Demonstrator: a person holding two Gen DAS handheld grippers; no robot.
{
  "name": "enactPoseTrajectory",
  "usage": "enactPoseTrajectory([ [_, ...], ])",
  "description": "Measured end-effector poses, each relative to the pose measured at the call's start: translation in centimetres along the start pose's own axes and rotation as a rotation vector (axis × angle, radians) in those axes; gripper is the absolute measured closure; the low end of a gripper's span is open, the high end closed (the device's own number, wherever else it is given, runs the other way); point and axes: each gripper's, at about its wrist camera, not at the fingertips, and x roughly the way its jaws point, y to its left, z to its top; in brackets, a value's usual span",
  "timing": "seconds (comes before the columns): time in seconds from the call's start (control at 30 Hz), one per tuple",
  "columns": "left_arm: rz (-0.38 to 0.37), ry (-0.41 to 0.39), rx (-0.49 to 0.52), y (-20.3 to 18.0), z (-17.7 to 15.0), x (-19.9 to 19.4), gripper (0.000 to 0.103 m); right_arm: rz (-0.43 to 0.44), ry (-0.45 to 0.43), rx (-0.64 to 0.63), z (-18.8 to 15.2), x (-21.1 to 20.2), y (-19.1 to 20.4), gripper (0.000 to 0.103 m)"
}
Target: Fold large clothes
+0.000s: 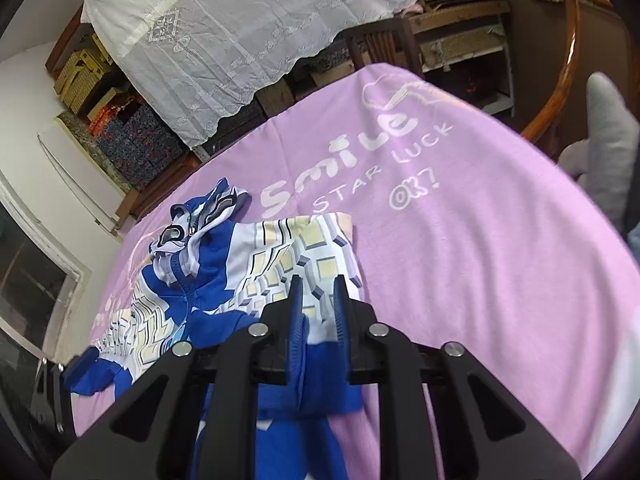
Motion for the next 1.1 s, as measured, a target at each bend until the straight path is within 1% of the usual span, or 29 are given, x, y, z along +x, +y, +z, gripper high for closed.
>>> enactPoseTrajectory([
  [0.03,0.002,0.005,0.016,-0.5,0.3,0.4,0.003,0.03,0.01,0.022,-0.2,0.7,-0.7,0.087],
  [0.1,-0.004,0.016,0.039,-1.3,0.7,1.4,0.003,0.049,0.05,0.059,-0.6,1.8,-1.4,0.086],
  [0.13,-0.011,0.022,0.045,-1.6,0.9,1.8,0.003,0.082,0.066,0.086,-0.7,2.1,-1.9,0.086],
  [0.17,-0.019,0.028,0.049,-1.7,1.2,2.3,0.003,0.092,0.075,0.096,-0.8,2.3,-2.2,0.086],
  [0.23,-0.025,0.035,0.066,-2.2,1.6,3.0,0.003,0.078,0.085,0.088,-0.9,2.6,-2.3,0.086],
  [0.3,-0.026,0.032,0.089,-2.6,2.1,3.5,0.003,0.085,0.082,0.075,-0.9,2.4,-2.1,0.086],
  [0.37,-0.028,0.028,0.091,-2.8,2.5,3.9,0.007,0.085,0.078,0.052,-0.9,2.2,-1.6,0.086],
  [0.43,-0.06,0.033,0.058,-2.4,2.9,4.0,0.024,0.075,0.085,0.037,-1.1,2.3,-1.4,0.086],
  [0.47,-0.085,0.044,0.018,-1.9,3.1,4.3,0.029,0.07,0.095,0.035,-1.2,2.5,-1.4,0.086],
  [0.53,-0.131,0.064,-0.052,-1.0,3.1,4.5,0.057,0.056,0.119,0.04,-1.4,2.9,-1.5,0.086],
  [0.63,-0.189,0.082,-0.162,0.6,2.4,4.2,0.073,0.043,0.152,0.041,-1.6,3.7,-1.7,0.087],
  [0.67,-0.21,0.084,-0.207,1.5,2.0,4.0,0.076,0.039,0.156,0.038,-1.7,3.8,-1.7,0.088],
  [0.7,-0.218,0.089,-0.234,2.0,1.7,3.8,0.084,0.032,0.154,0.032,-1.7,3.9,-1.6,0.088],
  [0.73,-0.232,0.098,-0.268,2.7,1.3,3.6,0.086,0.03,0.154,0.029,-1.7,4.0,-1.6,0.088],
  [0.8,-0.267,0.119,-0.345,4.2,0.2,3.4,0.085,0.027,0.154,0.025,-1.8,4.0,-1.6,0.089],
  [0.83,-0.279,0.131,-0.369,4.8,-0.2,3.4,0.081,0.027,0.154,0.024,-1.9,4.0,-1.5,0.089],
  [0.87,-0.28,0.142,-0.387,5.1,-0.5,3.4,0.078,0.026,0.154,0.022,-1.9,4.0,-1.5,0.089],
  [0.9,-0.258,0.14,-0.38,5.0,-0.7,3.2,0.069,0.025,0.153,0.022,-1.9,4.0,-1.5,0.089],
  [0.93,-0.211,0.127,-0.344,4.4,-0.7,2.7,0.056,0.022,0.152,0.019,-1.9,4.0,-1.5,0.089],
  [0.97,-0.17,0.114,-0.302,3.7,-0.5,2.4,0.048,0.018,0.151,0.014,-1.9,4.0,-1.4,0.089],
  [1.0,-0.144,0.086,-0.239,2.5,0.0,1.7,0.034,0.016,0.15,0.011,-1.9,4.0,-1.4,0.089],
  [1.03,-0.134,0.051,-0.187,1.3,0.5,1.0,0.027,0.013,0.15,0.006,-1.9,4.0,-1.3,0.089],
  [1.1,-0.103,-0.003,-0.082,-1.0,1.5,0.0,0.021,0.011,0.15,0.004,-1.9,4.0,-1.3,0.089],
])
